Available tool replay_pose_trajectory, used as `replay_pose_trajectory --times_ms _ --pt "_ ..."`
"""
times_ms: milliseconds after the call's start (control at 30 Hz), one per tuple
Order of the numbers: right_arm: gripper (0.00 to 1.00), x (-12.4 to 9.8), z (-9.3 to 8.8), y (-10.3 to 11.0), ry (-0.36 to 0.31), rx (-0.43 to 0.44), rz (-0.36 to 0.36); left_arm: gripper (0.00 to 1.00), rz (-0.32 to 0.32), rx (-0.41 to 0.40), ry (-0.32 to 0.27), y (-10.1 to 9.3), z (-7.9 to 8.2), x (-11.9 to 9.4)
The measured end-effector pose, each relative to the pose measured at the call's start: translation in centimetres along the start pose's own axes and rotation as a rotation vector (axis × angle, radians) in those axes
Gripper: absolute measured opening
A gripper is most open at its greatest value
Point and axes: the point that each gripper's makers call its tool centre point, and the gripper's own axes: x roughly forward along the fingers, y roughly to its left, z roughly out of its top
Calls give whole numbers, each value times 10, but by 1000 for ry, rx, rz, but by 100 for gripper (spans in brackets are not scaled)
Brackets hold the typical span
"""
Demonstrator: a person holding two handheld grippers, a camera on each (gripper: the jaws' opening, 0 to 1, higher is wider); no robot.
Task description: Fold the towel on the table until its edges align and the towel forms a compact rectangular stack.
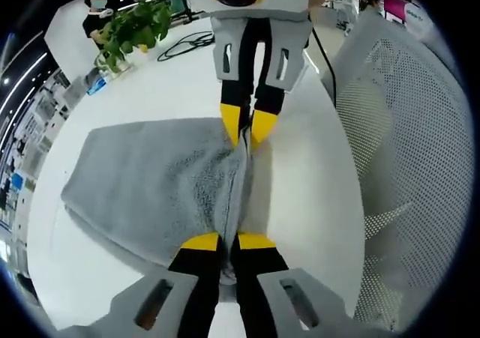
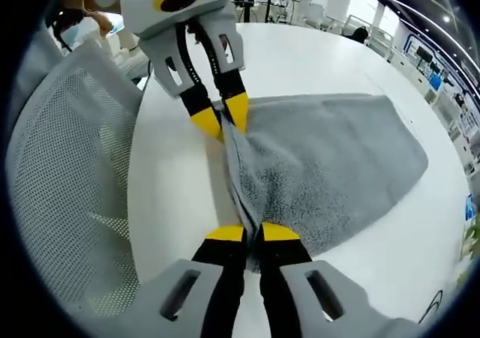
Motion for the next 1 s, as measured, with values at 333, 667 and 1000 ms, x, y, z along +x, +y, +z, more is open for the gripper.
replay_pose_trajectory --times_ms 333,667,1000 --pt "3 -13 7 6 -5 -2 22 5 -16 0 -11 0 9 -18" --pt "3 -31 12 19 -4 -44 74 6 -63 29 -9 -12 19 -33" --pt "3 -51 16 37 0 -71 136 6 -111 42 -23 -29 30 -52"
